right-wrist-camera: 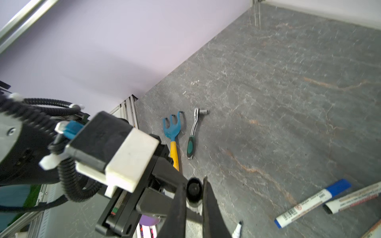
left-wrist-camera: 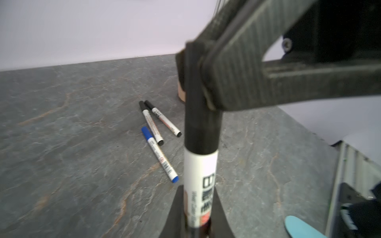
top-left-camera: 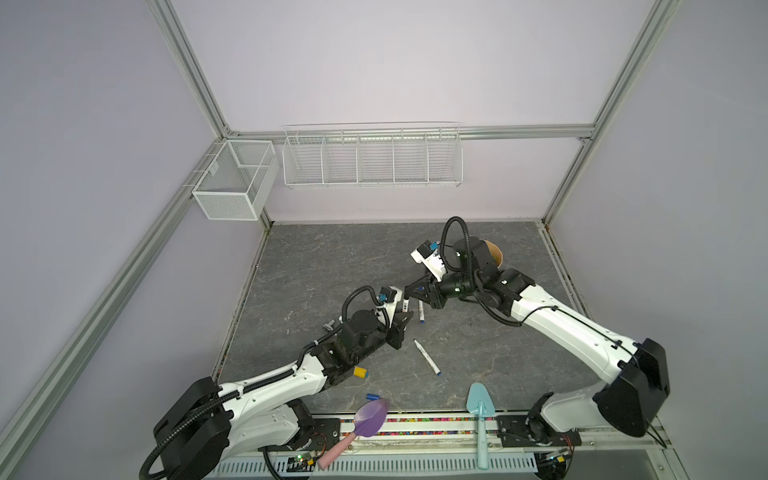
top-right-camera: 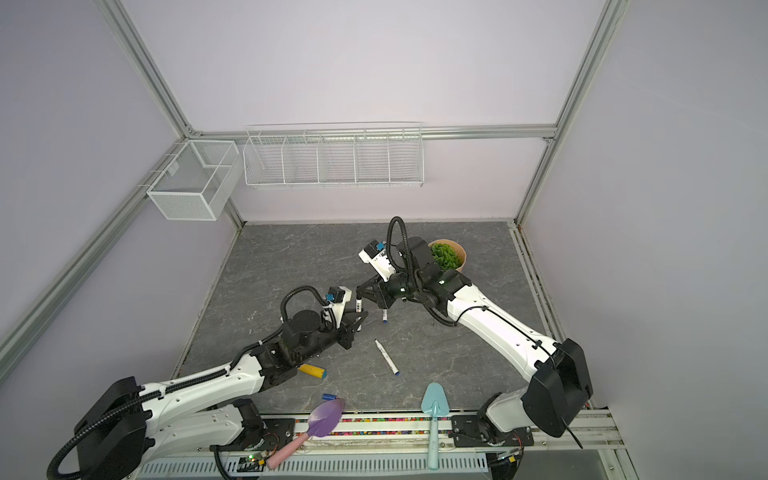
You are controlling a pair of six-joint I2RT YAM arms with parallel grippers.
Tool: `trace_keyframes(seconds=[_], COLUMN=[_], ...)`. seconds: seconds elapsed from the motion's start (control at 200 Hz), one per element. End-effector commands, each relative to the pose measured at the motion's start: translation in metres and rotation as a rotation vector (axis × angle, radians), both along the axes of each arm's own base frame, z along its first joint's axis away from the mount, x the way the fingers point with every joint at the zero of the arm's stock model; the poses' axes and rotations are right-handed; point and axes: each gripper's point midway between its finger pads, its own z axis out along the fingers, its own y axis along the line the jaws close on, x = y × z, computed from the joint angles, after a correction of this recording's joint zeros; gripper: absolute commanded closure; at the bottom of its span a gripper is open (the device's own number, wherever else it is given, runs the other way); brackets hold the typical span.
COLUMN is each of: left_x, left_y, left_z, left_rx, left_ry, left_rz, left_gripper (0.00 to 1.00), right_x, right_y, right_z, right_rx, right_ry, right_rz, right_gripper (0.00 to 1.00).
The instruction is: Insert the pens into the pen caps
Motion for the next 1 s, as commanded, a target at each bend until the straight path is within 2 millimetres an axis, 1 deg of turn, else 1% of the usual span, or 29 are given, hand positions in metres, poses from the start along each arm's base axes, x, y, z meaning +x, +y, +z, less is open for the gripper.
trace_keyframes(seconds=[0.0, 0.06, 0.125, 0.205, 0.285, 0.42, 0.51, 0.585, 0.635, 0.715, 0.79, 1.0], left_x=[0.003, -0.006, -0.009, -0.010, -0.006, -0.003, -0.001, 0.003, 0.003, 0.003, 0.005, 0.007], left_y=[0.041, 0.040, 0.041, 0.048, 0.059, 0.080, 0.087, 0.085, 0.079, 0.065, 0.054, 0.038], left_z=[0.233, 0.245, 0.254, 0.260, 0.265, 0.274, 0.275, 0.270, 0.265, 0.255, 0.242, 0.211], left_rx=[-0.643, -0.649, -0.650, -0.658, -0.654, -0.651, -0.622, -0.567, -0.518, -0.454, -0.431, -0.391], left_ry=[-0.394, -0.409, -0.415, -0.434, -0.464, -0.517, -0.530, -0.523, -0.520, -0.507, -0.463, -0.392], left_rz=[0.021, -0.032, -0.044, -0.016, 0.049, 0.151, 0.196, 0.209, 0.188, 0.130, 0.090, 0.078], left_gripper=[1.00, 1.00, 1.00, 1.00, 1.00, 1.00, 1.00, 1.00, 1.00, 1.00, 1.00, 1.00], right_x=[-0.100, -0.102, -0.105, -0.110, -0.111, -0.106, -0.095, -0.086, -0.083, -0.084, -0.087, -0.087], right_y=[-0.023, -0.023, -0.025, -0.029, -0.036, -0.049, -0.055, -0.055, -0.055, -0.050, -0.048, -0.044], right_z=[-0.076, -0.072, -0.071, -0.074, -0.083, -0.097, -0.097, -0.091, -0.086, -0.079, -0.077, -0.071], right_rx=[-0.207, -0.187, -0.182, -0.203, -0.252, -0.328, -0.303, -0.232, -0.190, -0.154, -0.153, -0.135], right_ry=[0.494, 0.515, 0.535, 0.550, 0.553, 0.511, 0.518, 0.549, 0.568, 0.575, 0.576, 0.562], right_rz=[0.206, 0.219, 0.229, 0.234, 0.212, 0.146, 0.094, 0.060, 0.059, 0.085, 0.101, 0.121], right_gripper=[0.93, 0.93, 0.93, 0.93, 0.93, 0.93, 0.93, 0.93, 0.93, 0.93, 0.93, 0.93])
